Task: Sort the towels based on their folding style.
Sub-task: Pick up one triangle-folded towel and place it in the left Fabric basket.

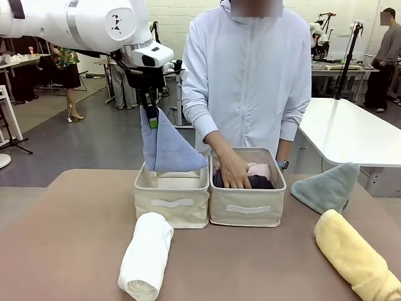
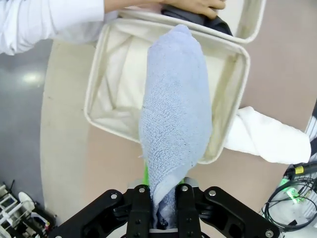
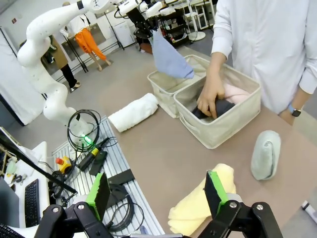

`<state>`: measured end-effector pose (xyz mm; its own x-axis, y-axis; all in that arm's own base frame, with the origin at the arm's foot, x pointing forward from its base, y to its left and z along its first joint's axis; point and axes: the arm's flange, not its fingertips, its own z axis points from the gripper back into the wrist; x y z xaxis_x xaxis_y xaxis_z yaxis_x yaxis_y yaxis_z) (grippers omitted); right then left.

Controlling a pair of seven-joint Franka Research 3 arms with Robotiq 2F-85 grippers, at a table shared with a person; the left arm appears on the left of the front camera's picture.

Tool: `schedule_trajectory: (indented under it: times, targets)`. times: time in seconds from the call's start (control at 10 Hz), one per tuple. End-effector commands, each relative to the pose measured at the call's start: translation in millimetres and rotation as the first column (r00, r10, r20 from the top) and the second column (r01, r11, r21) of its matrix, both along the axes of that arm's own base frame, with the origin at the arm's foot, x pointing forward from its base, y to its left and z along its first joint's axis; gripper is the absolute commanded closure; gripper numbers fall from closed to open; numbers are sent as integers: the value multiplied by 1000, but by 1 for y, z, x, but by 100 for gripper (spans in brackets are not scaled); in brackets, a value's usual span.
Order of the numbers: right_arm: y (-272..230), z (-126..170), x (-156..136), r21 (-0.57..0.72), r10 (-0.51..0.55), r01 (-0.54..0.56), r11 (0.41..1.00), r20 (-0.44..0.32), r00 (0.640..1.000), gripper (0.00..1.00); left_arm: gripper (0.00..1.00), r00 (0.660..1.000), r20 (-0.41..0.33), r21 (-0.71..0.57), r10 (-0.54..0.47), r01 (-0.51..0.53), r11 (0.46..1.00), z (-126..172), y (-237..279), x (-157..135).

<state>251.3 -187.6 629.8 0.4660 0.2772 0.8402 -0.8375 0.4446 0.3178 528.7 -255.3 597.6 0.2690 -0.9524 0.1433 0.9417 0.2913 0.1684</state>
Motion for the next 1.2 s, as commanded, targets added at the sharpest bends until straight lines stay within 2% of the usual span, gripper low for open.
schedule_trajectory:
  times: [0.0,0.5,0.9,1.1]
  targets:
    - [-1,3,1,21,9,-9,1000,23,1000,0,85,997,-29,-4,-75,75,997,-10,2,-7]
    - [-1,3,1,21,9,-9,1000,23,1000,0,85,981,-12,41,-194,194,980,-48,-7,-12]
    - [-1,3,1,21,9,-9,1000,23,1000,0,85,970,-85,146,-229,240,960,-93,-13,-15]
    - [-1,3,1,21,9,-9,1000,23,1000,0,85,965,-117,155,-236,253,955,-108,-15,-18]
